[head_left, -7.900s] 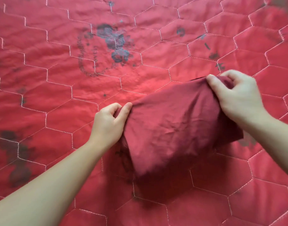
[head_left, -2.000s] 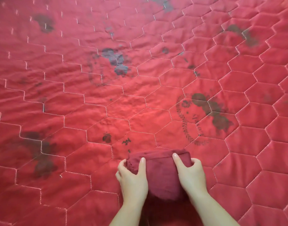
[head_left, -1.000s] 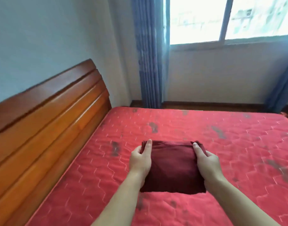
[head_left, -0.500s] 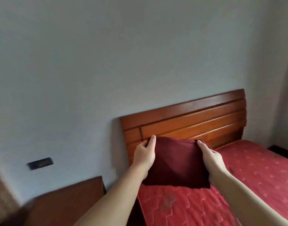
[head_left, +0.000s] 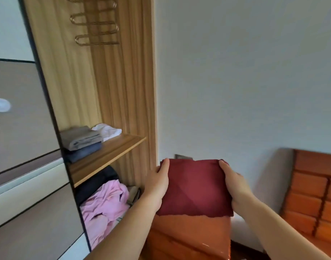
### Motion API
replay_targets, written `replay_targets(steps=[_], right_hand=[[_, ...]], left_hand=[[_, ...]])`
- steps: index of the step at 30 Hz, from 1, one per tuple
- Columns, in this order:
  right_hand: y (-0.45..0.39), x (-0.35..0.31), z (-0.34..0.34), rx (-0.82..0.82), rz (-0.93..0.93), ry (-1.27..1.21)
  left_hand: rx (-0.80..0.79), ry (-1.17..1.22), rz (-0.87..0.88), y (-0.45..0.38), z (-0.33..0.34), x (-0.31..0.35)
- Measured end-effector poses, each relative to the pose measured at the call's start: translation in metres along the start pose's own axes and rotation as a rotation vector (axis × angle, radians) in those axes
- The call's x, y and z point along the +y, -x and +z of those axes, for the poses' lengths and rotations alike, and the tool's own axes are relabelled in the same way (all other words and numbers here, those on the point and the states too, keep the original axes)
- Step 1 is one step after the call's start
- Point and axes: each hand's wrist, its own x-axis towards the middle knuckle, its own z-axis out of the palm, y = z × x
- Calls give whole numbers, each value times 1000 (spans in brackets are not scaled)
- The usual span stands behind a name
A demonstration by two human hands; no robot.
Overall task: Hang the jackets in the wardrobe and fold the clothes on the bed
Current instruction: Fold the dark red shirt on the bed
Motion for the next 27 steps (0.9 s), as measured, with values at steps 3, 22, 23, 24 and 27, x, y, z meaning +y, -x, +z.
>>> replay_targets(steps=[3,22,23,24,27], right_hand=[[-26,13,50,-156,79,47],[-197,20,253,-706,95,74],[-202,22,268,-729,87,77],[-207,24,284,-748,71,93],[-227,30,329,-764,7,154]], left_hand=[[133,-1,-48,-36,-41,-13],[509,282,-218,-175,-122,4],[518,302,-216,-182,-132,2],[526,317,-214,-190,-142,0],[522,357,-216,-224,-170,-11]])
